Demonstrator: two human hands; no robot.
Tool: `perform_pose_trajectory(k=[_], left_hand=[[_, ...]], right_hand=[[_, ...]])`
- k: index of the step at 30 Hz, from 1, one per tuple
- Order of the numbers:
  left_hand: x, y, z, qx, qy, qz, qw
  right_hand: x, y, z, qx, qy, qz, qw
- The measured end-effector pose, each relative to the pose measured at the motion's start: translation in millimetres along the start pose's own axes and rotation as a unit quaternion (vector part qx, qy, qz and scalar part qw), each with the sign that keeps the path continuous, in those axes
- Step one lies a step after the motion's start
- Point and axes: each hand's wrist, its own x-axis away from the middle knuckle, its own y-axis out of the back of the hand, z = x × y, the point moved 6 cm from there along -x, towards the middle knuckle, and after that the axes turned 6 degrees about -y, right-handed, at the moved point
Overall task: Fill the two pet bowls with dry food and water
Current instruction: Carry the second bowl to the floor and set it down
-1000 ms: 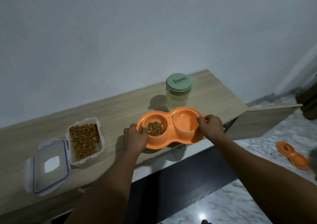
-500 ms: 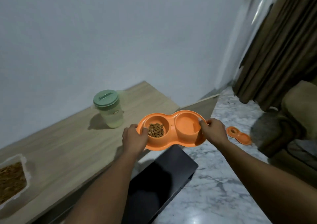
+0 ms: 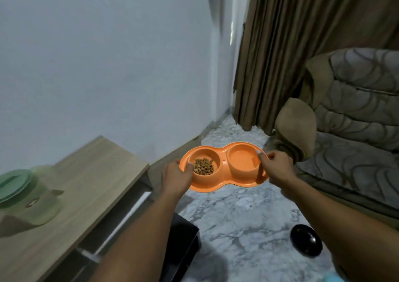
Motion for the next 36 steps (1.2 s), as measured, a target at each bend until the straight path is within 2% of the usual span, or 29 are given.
perform_pose_trajectory(k=[8,19,24,30,36], left_hand=[[-95,-109,-54,-0.017,-0.033,0.081,0.996],[-224,-242,-69,-0.067,-0.040,0.173,0.982],[-267,-300,-69,-0.087,-0.029,0.181,0.979],[-315,-391,-45,-0.109,0.004,0.182,0.977],[-360,-498,32,-0.145,0.026,0.216,0.965]], right_hand=[[-106,34,-38,-0.023,-0.046,-0.040,0.998],[-235,23,-85,-0.019,-0.107,-0.053,0.993],[-293,10,-115,-0.024,-0.123,-0.042,0.991],[-383,-22,-177,-0.033,-0.153,-0.041,0.987],[-463,-94,-275,-0.021,-0.168,-0.027,0.985]])
